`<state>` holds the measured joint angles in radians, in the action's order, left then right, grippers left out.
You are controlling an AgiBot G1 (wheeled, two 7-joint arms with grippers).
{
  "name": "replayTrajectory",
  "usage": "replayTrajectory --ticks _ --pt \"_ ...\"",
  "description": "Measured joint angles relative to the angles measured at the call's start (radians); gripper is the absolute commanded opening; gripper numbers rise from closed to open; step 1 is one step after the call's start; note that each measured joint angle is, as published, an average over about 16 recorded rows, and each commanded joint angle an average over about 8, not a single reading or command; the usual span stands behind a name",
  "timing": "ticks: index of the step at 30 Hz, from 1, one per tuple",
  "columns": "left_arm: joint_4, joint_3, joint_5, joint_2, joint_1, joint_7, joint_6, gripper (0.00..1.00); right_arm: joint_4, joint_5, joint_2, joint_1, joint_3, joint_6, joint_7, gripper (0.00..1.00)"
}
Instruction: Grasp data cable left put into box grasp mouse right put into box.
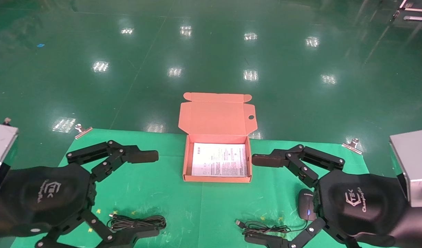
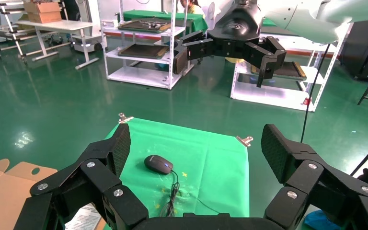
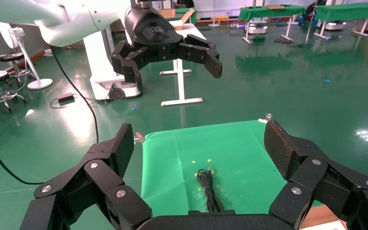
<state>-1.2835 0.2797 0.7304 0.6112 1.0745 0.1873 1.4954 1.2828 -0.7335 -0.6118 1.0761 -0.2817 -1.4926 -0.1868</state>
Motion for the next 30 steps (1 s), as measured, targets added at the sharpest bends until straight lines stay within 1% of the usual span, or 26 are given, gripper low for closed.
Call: replayTrajectory --ticks 19,24,30 --pt "0.000 0.008 0.013 0.002 0.006 0.003 0.003 1.00 0.002 -0.013 0.002 0.003 -0.002 0.000 0.008 1.00" --pt "0.013 0.035 0.057 0.013 0.038 0.018 0.016 1.00 0.011 -0.062 0.004 0.020 -0.011 -0.005 0.043 1.00" --pt "0.046 0.097 0.154 0.039 0.109 0.041 0.043 1.00 0.025 -0.175 0.002 0.062 -0.034 -0.013 0.131 1.00"
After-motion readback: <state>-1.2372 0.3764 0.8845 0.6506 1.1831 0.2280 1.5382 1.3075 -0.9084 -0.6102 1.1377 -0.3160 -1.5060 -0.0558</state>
